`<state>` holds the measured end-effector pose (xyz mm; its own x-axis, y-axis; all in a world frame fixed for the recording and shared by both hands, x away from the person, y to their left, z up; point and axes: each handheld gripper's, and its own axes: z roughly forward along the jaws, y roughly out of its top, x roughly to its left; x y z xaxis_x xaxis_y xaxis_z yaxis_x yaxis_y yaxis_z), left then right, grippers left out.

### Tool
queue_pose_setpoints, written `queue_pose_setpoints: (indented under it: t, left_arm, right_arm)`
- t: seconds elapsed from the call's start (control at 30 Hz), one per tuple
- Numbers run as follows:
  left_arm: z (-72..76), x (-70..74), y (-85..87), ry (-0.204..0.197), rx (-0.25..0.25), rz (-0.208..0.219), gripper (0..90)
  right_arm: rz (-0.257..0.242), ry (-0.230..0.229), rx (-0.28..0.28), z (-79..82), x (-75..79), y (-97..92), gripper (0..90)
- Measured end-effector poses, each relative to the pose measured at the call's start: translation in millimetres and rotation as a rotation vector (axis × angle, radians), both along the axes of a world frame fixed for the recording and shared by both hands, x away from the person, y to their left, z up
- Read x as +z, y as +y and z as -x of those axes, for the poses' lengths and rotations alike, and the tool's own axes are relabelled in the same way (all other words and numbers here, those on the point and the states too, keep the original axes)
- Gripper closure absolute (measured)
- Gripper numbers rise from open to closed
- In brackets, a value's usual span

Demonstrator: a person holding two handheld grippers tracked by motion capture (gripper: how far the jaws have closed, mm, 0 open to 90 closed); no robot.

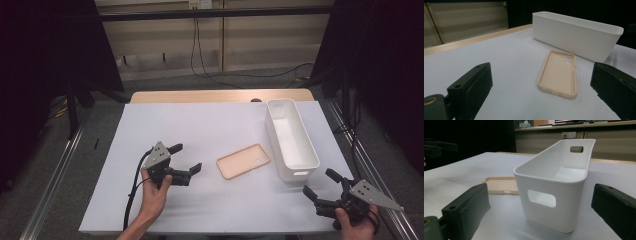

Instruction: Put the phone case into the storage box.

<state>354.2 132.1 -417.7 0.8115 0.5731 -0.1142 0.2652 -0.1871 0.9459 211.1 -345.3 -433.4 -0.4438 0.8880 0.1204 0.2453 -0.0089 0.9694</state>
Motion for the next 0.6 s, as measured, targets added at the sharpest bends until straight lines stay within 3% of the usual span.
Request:
queue_pose_setpoints:
  t: [0.1, 0.13, 0.4, 0.47, 0.6]
  left_arm:
    - [-6.7, -1.1, -7.0, 0.015, -0.010, 0.003, 4.1]
    - [-12.1, -1.8, -12.0, 0.057, -0.027, -0.028, 4.4]
    - [-23.3, -3.2, -22.2, 0.053, -0.038, -0.037, 4.4]
    - [-27.8, -3.7, -29.3, 0.059, -0.080, -0.061, 4.6]
    - [-31.4, -4.6, -36.5, 0.063, -0.098, -0.066, 4.8]
  right_arm:
    - [0.000, -0.001, 0.001, 0.1, 0.1, 0.2, 1.2]
    - [-0.001, 0.000, 0.001, 0.1, 0.0, 0.3, 1.2]
    - [0.000, 0.001, 0.001, 0.2, -0.1, 0.4, 1.3]
    - [-0.002, 0.001, 0.001, 0.2, 0.0, 0.8, 1.3]
    - [-0.001, 0.001, 0.003, 0.1, 0.0, 0.7, 1.3]
